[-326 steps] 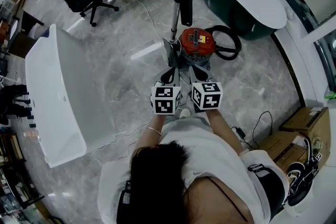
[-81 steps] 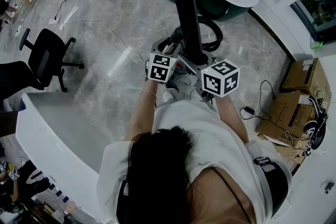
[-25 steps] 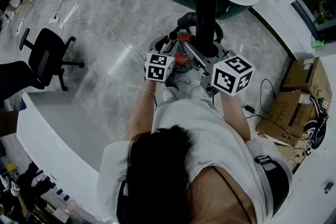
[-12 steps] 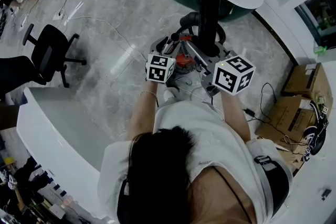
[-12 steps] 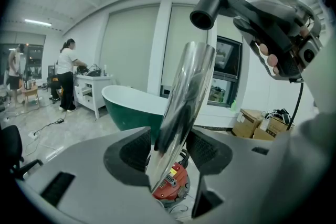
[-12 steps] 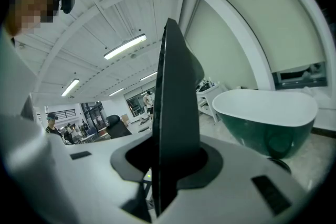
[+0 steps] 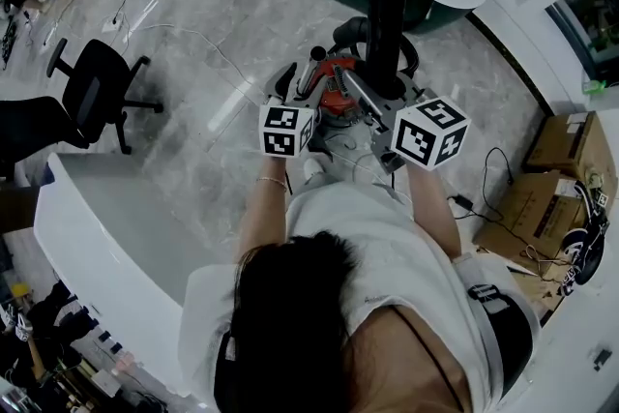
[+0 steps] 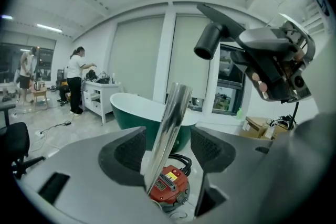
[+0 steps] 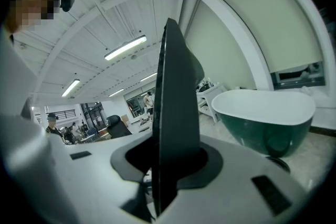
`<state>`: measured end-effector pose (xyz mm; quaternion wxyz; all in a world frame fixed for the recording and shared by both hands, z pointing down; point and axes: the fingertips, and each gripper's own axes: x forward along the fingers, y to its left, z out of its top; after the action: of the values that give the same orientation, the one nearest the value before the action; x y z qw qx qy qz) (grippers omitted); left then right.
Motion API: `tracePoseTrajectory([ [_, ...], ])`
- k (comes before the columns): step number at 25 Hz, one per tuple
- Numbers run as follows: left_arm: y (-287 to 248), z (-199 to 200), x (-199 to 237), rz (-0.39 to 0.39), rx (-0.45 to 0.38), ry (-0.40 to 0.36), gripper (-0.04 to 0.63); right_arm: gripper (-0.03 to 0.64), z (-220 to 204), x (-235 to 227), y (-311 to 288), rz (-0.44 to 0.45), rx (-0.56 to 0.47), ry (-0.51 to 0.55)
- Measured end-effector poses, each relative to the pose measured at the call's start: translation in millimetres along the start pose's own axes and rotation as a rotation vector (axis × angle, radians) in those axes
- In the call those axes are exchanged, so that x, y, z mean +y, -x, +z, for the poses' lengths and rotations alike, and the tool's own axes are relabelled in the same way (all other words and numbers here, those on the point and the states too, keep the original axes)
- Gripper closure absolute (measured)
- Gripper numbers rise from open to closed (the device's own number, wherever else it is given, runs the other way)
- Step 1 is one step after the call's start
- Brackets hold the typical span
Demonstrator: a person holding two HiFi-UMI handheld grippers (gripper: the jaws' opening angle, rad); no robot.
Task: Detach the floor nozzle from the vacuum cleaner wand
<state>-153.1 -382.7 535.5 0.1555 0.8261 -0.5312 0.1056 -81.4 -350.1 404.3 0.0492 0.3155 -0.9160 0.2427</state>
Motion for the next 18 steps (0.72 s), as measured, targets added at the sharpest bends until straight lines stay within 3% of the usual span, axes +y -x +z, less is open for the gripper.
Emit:
tracePoseTrajectory([
  [13,51.8,37.5,-49.0,0.048,-0.155,0.01,0.345,0.502,-12.4,-3.3,40.8,0.006,-0.01,0.003],
  [18,61.2,34.5,-68.5,0.076,-0.161,-0.017,0.346,0.502,-20.5,-2.1,63.9,0.013,-0.021,0.007],
])
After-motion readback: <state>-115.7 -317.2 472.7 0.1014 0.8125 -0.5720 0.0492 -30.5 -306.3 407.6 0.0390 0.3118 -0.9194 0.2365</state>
